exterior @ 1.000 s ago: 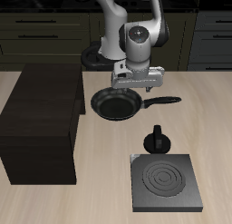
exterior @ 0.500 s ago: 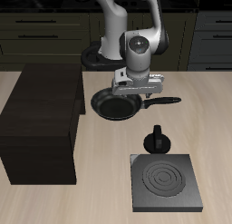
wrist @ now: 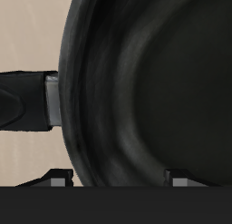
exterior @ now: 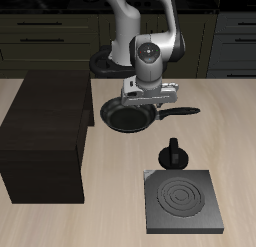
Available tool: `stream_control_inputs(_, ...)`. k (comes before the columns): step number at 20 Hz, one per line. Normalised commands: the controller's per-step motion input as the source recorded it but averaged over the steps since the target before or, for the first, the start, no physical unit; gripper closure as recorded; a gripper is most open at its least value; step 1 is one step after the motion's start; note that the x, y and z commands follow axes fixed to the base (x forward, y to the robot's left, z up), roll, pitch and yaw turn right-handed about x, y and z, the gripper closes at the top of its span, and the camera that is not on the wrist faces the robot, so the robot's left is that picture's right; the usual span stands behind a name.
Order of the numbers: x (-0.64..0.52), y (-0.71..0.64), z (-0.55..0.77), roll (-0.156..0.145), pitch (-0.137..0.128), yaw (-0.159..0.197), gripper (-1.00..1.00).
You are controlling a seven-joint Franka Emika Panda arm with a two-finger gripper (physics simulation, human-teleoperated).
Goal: Place the frypan on top of the shelf
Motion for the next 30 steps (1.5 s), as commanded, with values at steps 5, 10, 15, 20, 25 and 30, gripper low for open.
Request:
stream_control_inputs(5, 0.02, -0.05, -0.05, 0.014, 0.008, -0.010, 1.00)
stream_control_inputs(10, 0.01, -0.07, 0.16, -0.003, -0.020, -0.003, 1.00)
stream_control_inputs(15, 0.02, 0.05, 0.16, 0.008, -0.018, 0.015, 1.00)
stream_control_inputs(20, -0.04, 0.10, 0.17, 0.022, -0.025, 0.026, 1.00)
stream_control_inputs(25, 0.00, 0.03, 0.25, -0.009, -0.042, 0.040, 1.00)
stream_control_inputs(30, 0.02, 0.00, 0.16, -0.010, -0.023, 0.022, 1.00)
